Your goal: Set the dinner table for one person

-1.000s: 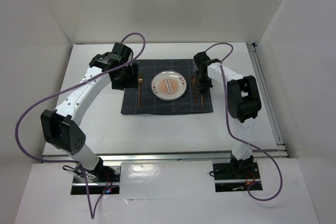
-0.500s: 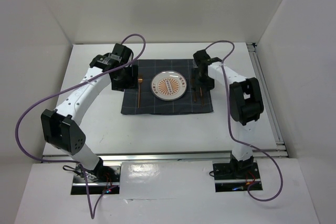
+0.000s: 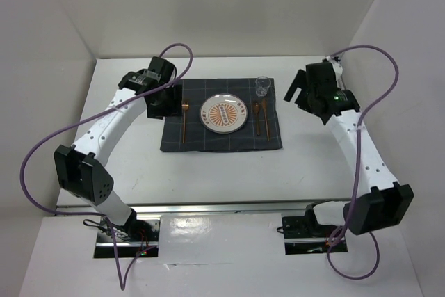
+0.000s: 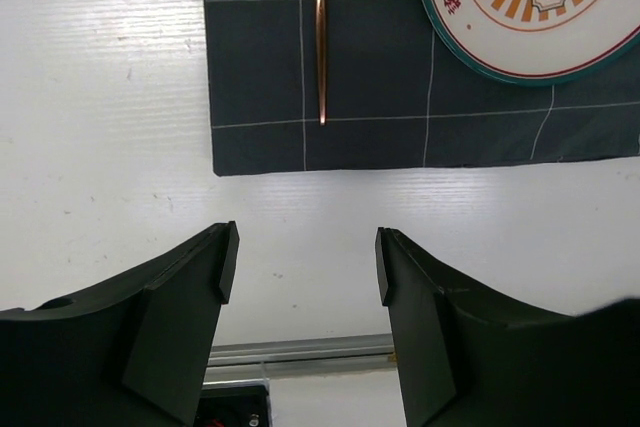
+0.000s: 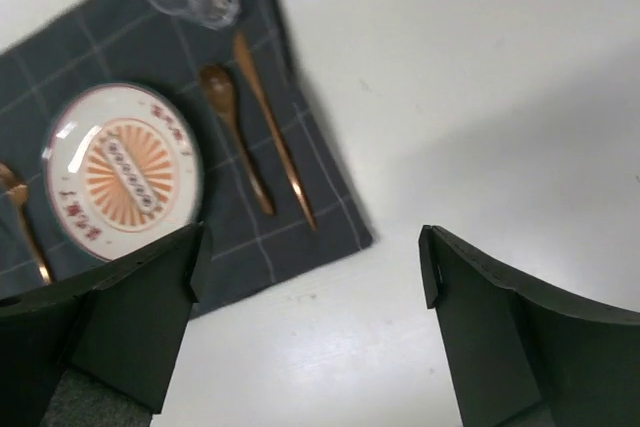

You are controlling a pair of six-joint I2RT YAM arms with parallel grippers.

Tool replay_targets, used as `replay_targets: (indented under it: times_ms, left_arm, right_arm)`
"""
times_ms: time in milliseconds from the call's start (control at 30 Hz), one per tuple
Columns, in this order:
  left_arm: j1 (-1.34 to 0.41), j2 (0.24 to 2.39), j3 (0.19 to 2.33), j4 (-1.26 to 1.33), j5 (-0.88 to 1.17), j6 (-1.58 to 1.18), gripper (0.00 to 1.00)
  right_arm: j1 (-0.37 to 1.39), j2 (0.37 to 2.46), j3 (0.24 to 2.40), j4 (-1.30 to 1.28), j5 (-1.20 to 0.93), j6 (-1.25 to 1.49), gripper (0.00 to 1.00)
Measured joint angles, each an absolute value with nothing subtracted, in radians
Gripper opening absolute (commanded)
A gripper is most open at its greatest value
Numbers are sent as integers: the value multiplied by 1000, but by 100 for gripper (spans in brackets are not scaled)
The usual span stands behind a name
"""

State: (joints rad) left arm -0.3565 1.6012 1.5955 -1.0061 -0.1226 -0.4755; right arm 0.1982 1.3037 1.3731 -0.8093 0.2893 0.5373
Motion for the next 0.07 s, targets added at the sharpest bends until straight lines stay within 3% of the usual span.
replay_targets:
  times_ms: [67]
  left_arm:
    - [-356, 1605, 1614, -1013, -144, -474, 74]
  right_arm:
    - [194, 1272, 1322, -837, 301, 557, 92]
